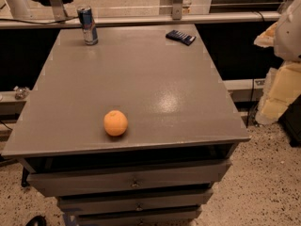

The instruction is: Move rxbar blueberry near redbull can

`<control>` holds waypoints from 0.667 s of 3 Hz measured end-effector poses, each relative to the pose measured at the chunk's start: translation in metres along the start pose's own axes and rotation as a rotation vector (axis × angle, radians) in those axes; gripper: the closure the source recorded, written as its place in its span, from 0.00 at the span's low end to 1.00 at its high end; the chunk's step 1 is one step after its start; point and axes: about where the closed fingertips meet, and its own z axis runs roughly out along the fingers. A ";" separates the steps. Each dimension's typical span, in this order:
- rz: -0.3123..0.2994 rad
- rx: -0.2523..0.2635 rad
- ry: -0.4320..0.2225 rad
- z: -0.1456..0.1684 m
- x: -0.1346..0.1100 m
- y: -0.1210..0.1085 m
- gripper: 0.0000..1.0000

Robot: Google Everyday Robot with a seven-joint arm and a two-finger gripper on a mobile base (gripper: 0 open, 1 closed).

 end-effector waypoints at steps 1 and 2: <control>0.000 0.000 0.000 0.000 0.000 0.000 0.00; -0.005 0.040 -0.064 0.012 -0.014 -0.027 0.00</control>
Offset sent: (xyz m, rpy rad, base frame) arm 0.1172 0.0272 -0.0083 0.1852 -0.1941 0.0442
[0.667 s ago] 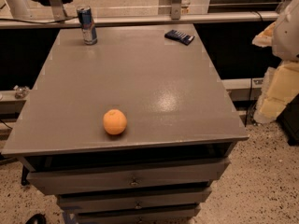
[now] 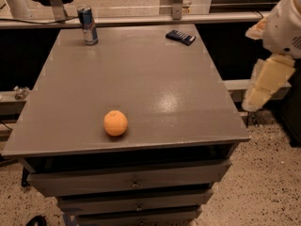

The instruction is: Move rxbar blueberry near redbull can

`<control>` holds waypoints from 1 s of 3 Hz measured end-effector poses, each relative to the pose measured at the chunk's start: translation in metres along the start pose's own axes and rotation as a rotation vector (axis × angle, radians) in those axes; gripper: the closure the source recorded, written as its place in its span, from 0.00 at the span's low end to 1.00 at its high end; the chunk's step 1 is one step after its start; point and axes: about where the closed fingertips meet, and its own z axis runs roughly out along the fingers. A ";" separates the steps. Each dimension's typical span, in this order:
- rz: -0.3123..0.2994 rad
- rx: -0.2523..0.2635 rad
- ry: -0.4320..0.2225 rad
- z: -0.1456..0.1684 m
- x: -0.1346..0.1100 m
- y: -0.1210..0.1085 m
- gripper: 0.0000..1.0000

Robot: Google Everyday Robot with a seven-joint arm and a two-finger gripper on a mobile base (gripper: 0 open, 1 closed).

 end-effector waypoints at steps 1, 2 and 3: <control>0.036 0.049 -0.130 0.031 -0.020 -0.058 0.00; 0.082 0.084 -0.248 0.058 -0.035 -0.108 0.00; 0.145 0.111 -0.357 0.093 -0.052 -0.160 0.00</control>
Offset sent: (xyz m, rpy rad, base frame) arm 0.2091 0.0173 -0.0192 0.4100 -0.2113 -0.0603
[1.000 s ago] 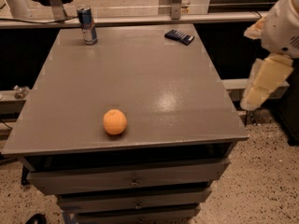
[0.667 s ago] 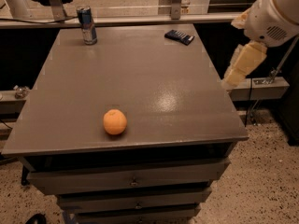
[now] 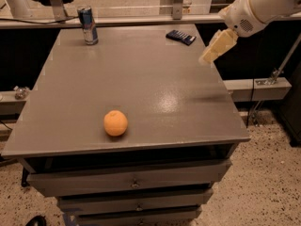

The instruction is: Move rxbar blueberry near redbull can

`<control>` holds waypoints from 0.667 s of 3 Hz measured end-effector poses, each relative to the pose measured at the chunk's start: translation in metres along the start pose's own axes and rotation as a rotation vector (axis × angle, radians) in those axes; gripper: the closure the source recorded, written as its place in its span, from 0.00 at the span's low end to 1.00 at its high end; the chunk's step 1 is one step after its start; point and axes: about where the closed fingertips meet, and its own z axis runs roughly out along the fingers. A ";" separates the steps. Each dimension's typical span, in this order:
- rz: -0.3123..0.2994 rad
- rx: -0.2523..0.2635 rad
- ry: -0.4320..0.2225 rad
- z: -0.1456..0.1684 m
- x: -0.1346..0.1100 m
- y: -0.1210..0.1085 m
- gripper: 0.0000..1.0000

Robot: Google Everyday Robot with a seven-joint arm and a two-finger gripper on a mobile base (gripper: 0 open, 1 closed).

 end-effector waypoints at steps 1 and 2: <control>0.000 0.000 0.000 0.000 0.000 0.000 0.00; 0.037 0.022 -0.025 0.013 -0.005 -0.004 0.00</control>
Offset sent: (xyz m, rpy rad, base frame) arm 0.0324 0.0186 -0.0115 0.1093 -0.0398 -0.1070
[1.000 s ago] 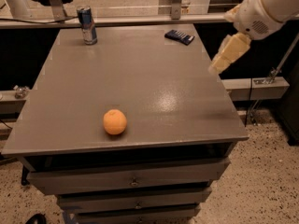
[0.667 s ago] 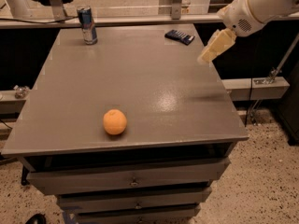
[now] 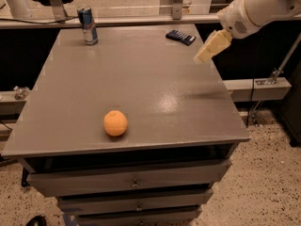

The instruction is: Move rxbar blueberry near redbull can

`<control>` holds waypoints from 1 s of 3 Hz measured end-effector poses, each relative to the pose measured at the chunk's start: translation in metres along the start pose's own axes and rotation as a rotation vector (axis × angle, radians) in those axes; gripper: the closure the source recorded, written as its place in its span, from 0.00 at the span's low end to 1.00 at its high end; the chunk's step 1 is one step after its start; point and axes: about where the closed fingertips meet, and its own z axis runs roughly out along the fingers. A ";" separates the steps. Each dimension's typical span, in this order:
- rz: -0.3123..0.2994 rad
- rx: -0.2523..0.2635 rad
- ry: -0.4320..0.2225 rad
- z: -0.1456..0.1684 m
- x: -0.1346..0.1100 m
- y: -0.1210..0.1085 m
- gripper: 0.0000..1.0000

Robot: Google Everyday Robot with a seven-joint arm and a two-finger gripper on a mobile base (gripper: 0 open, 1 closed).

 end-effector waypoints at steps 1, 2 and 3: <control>0.104 0.056 -0.056 0.033 -0.005 -0.021 0.00; 0.201 0.110 -0.098 0.067 -0.004 -0.051 0.00; 0.282 0.130 -0.127 0.101 -0.001 -0.079 0.00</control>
Offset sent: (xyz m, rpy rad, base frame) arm 0.1328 0.0019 -0.0430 0.2611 -0.0618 -0.2996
